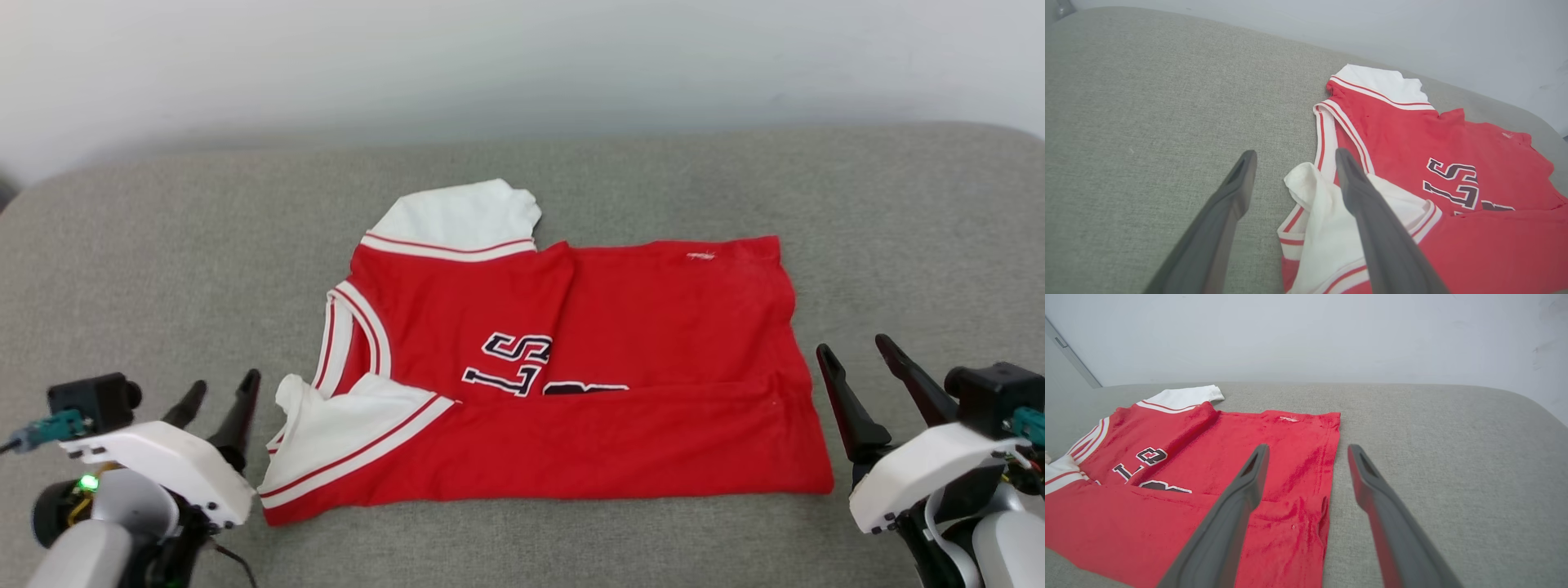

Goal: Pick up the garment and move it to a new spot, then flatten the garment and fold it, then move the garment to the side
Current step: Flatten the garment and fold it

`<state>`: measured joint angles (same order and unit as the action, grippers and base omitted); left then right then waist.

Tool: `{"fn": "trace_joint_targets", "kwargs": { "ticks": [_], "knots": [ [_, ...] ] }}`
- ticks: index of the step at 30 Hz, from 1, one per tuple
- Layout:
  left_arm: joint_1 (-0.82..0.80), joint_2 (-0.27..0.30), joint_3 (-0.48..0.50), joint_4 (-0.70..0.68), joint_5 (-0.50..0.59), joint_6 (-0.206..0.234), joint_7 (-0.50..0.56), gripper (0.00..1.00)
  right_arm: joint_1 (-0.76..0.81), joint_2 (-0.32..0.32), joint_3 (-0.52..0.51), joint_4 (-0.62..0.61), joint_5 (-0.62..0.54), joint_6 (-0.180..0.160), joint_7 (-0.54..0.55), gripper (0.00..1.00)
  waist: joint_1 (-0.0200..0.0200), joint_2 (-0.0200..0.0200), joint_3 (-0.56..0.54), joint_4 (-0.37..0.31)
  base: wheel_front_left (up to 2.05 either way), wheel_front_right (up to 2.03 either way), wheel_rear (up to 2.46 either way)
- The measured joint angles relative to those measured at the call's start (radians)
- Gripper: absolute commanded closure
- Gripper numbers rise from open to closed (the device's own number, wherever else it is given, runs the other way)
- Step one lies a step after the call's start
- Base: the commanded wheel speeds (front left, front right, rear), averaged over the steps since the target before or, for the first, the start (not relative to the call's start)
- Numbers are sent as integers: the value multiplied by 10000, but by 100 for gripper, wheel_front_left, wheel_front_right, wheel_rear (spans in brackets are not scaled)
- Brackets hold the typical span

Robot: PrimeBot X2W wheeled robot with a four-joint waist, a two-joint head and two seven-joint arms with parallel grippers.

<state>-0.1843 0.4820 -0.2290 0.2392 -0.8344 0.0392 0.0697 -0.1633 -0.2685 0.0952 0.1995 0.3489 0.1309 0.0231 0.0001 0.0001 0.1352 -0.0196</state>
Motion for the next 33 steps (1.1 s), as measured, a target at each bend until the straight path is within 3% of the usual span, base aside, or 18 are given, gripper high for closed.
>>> {"fn": "trace_joint_targets", "kwargs": {
  "ticks": [6,14,21,27,30,31,33],
  "knots": [
    [217,1020,52,-951,-418,-52,1597,0,723,435,-362,-965,-591,2,-654,0,-1,0,-546,-317,0,0,0],
    [695,2259,-324,-1710,-965,67,4253,0,1694,1248,-792,-2128,-1154,2,-560,0,-1,0,-510,-818,0,0,0],
    [1006,2518,-545,-1488,-1473,309,5471,0,1748,1634,-798,-2502,-1289,2,-418,0,-1,0,166,-1166,0,0,0],
    [808,2387,-612,-1035,-1768,134,5751,0,1652,1739,-871,-2466,-1198,2,-280,0,-2,0,776,-1315,0,0,0],
    [671,2299,-619,-959,-2011,42,5889,84,1613,1718,-917,-2406,-1018,0,-109,0,-2,0,957,-1308,0,0,0],
    [635,2265,-627,-949,-2019,6,5908,100,1597,1676,-917,-2385,-924,2,-17,0,-2,0,977,-1280,0,0,0],
    [569,2186,-642,-903,-2088,-58,5908,100,1500,1546,-968,-2385,-761,2,251,0,-2,0,1002,-1216,0,0,0]
  ]
}}
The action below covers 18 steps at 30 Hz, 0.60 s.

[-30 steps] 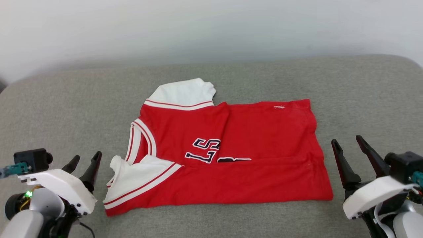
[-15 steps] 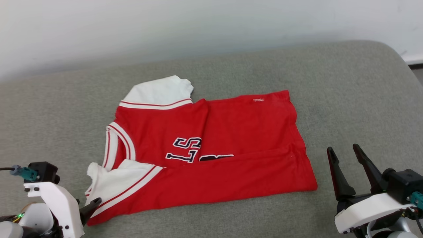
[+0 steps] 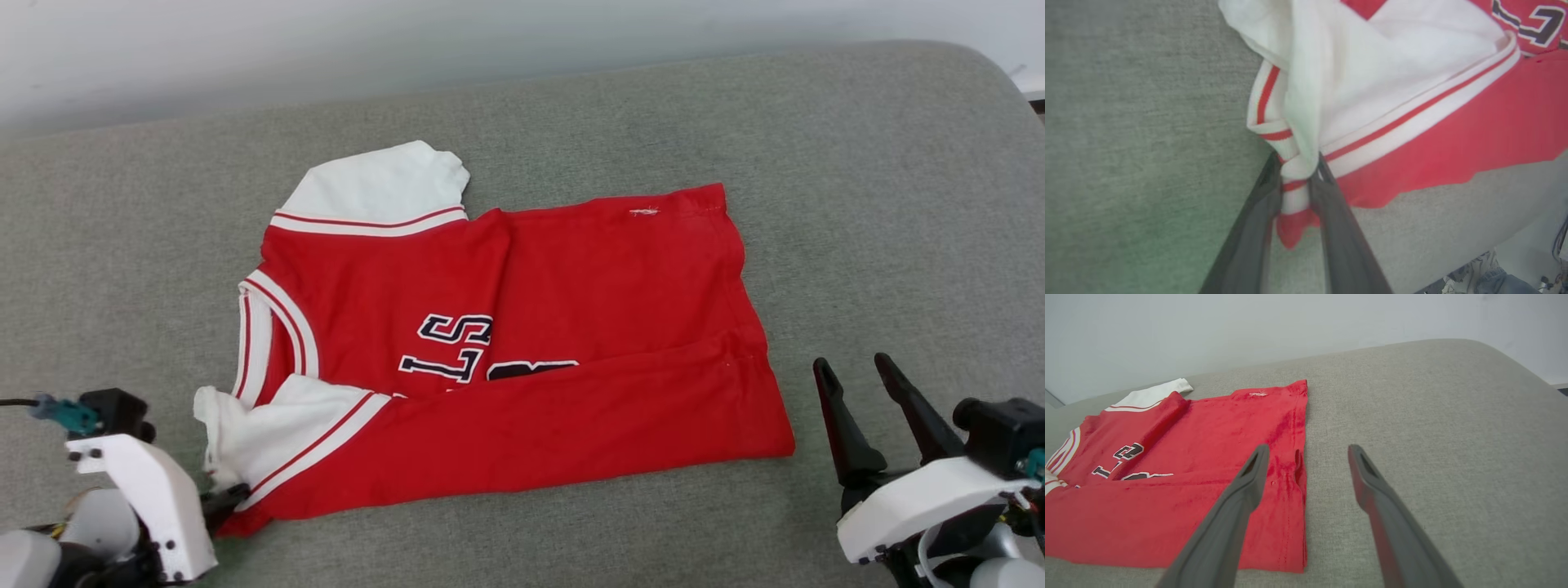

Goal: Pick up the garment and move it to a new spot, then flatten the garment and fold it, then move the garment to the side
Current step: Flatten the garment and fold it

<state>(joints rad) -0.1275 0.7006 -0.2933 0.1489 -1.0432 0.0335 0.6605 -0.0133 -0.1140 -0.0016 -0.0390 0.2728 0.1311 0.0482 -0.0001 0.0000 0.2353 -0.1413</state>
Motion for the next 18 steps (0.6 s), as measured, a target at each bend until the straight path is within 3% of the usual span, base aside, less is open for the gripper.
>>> {"fn": "trace_joint_targets", "kwargs": {
  "ticks": [6,13,18],
  "knots": [
    [-55,-291,-90,13,36,-174,-332,100,-121,-577,-2,299,1024,0,1856,0,0,0,-39,236,0,0,0],
    [-183,-407,-130,-291,441,203,-625,100,-512,-1484,-75,869,1975,-2,5348,0,1,0,-216,567,0,0,0],
    [-316,-401,-192,-748,531,291,-575,100,-944,-1507,184,1062,2251,0,6454,0,1,0,-116,802,0,0,0]
  ]
}}
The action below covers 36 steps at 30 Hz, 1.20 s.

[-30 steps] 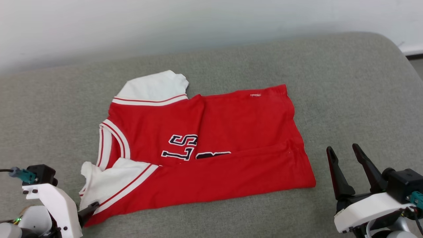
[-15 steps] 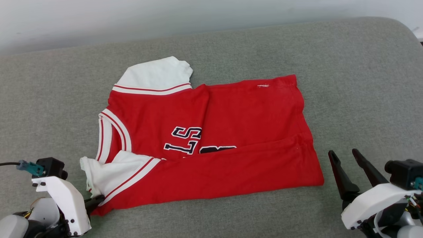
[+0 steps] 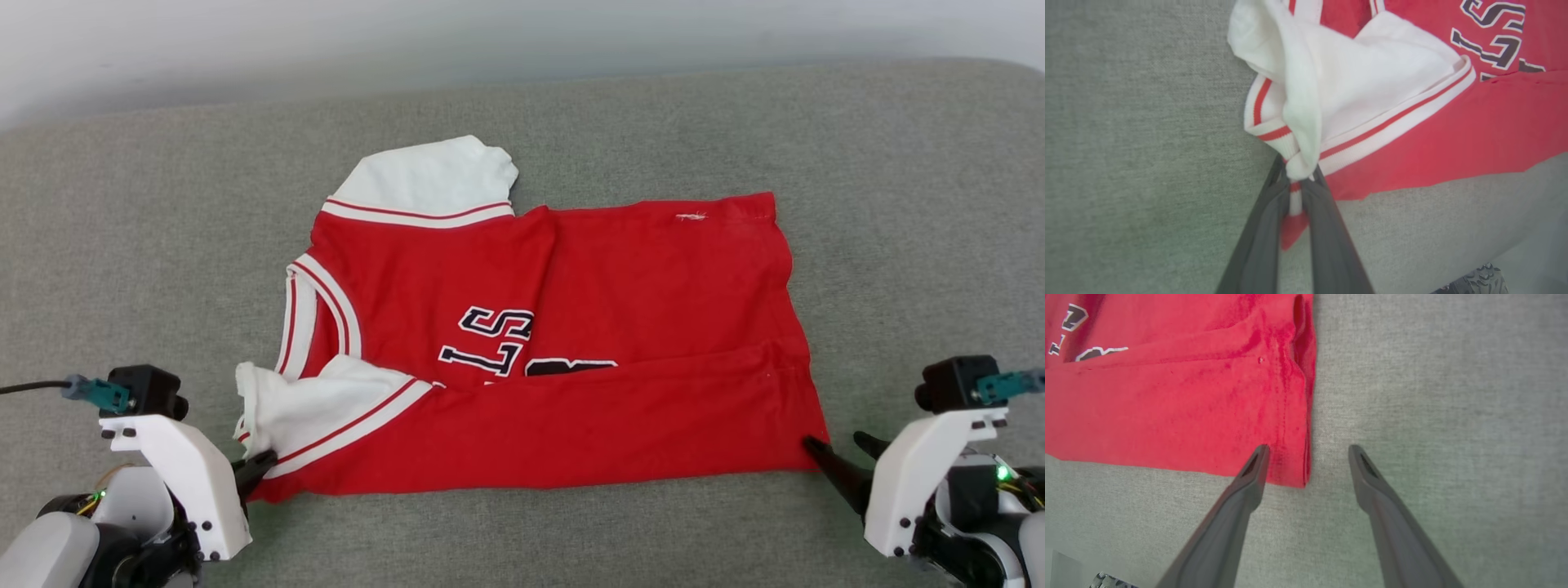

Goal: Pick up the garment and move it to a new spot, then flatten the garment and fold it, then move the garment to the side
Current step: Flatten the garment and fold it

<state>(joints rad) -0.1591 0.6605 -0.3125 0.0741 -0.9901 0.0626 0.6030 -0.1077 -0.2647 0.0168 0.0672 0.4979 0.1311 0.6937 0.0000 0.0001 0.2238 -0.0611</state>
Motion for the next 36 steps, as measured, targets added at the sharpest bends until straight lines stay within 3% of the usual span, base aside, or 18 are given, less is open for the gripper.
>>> {"fn": "trace_joint_targets", "kwargs": {
  "ticks": [8,9,10,11,12,24,36],
  "knots": [
    [-216,-2,-67,-397,61,29,44,100,-904,67,395,865,155,0,627,0,0,0,504,180,0,0,0],
    [-272,-12,-88,-416,82,25,46,100,-987,67,435,986,182,0,752,26,0,0,552,201,0,0,0],
    [-314,-15,-100,-422,92,17,44,100,-1045,56,456,1066,242,0,857,64,0,0,588,222,0,0,0],
    [-334,-25,-113,-418,92,15,44,100,-1111,52,458,1141,297,-2,938,96,0,0,618,241,0,0,0],
    [-342,-33,-123,-412,92,12,44,100,-1176,35,470,1200,299,-2,999,100,0,0,642,256,0,0,0],
    [-244,-188,-230,-196,104,8,-138,100,-1244,-127,828,796,291,-2,974,100,0,0,83,245,0,0,0],
    [989,17,-495,-746,115,410,119,100,264,-403,869,-226,410,-2,1170,100,0,0,-1565,296,0,0,0]
  ]
}}
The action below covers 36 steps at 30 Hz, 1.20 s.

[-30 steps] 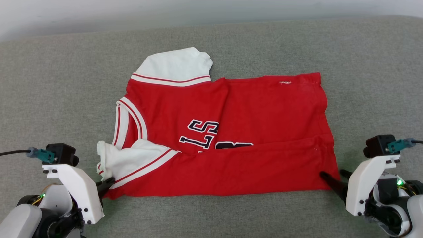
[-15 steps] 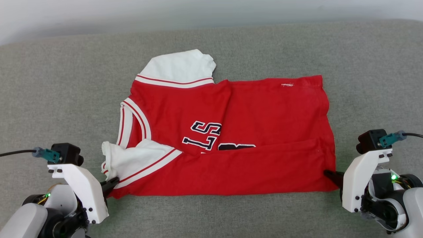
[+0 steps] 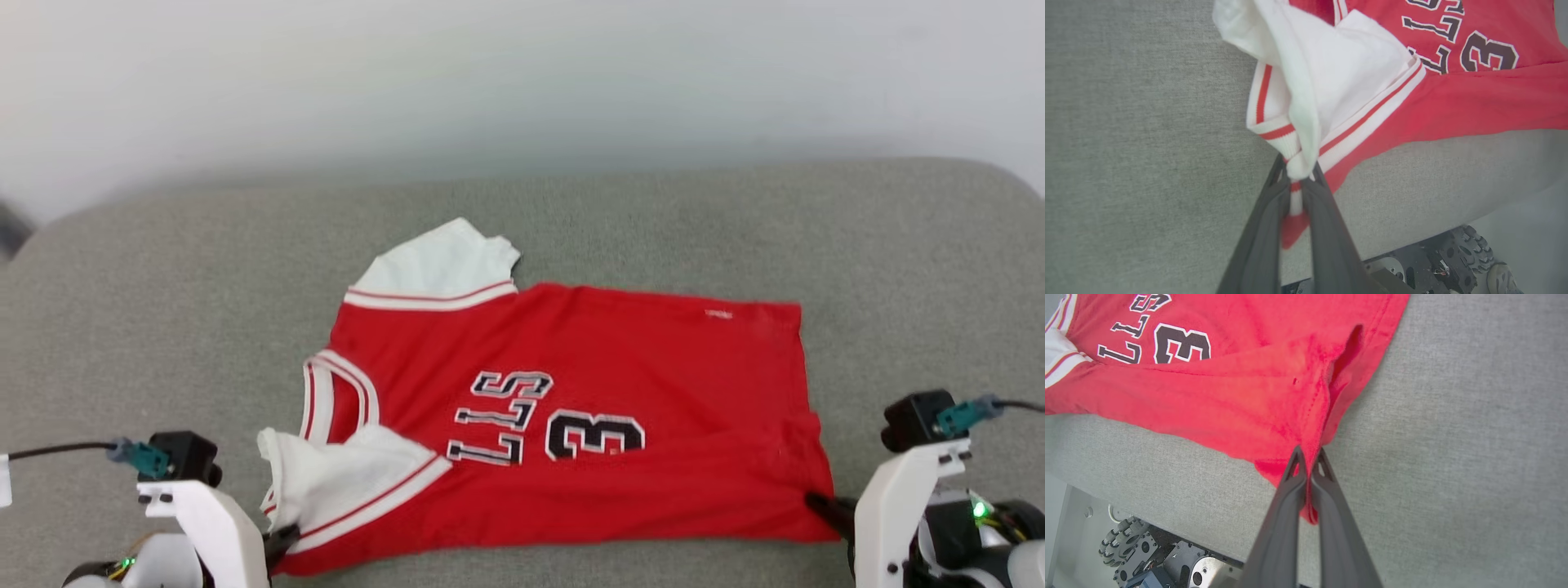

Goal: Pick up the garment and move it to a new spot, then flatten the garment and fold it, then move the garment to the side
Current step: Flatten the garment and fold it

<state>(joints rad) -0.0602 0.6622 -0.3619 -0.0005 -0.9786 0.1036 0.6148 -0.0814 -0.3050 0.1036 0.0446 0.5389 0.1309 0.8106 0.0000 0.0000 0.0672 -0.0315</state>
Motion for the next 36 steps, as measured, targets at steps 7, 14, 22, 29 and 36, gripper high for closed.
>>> {"fn": "trace_joint_targets", "kwargs": {
  "ticks": [7,14,22,29,36],
  "knots": [
    [1155,119,-17,-558,-213,410,77,100,1326,221,-541,-385,192,2,270,100,-1,0,-825,96,0,0,0],
    [1352,-382,-54,-123,-391,439,-263,0,1891,502,-637,-48,42,0,-543,0,-1,0,-789,71,0,0,0],
    [580,-713,347,337,167,420,-1632,0,1631,602,-531,-244,-834,0,-3879,0,0,0,-655,-217,0,0,0],
    [-429,-792,731,326,1143,656,-3106,0,1119,918,-717,-336,-1732,0,-6276,0,0,0,-498,-606,0,0,0],
    [-2291,-834,838,433,1933,633,-3948,0,197,1254,-780,-913,-2228,2,-7239,0,0,0,481,-901,0,0,0]
  ]
}}
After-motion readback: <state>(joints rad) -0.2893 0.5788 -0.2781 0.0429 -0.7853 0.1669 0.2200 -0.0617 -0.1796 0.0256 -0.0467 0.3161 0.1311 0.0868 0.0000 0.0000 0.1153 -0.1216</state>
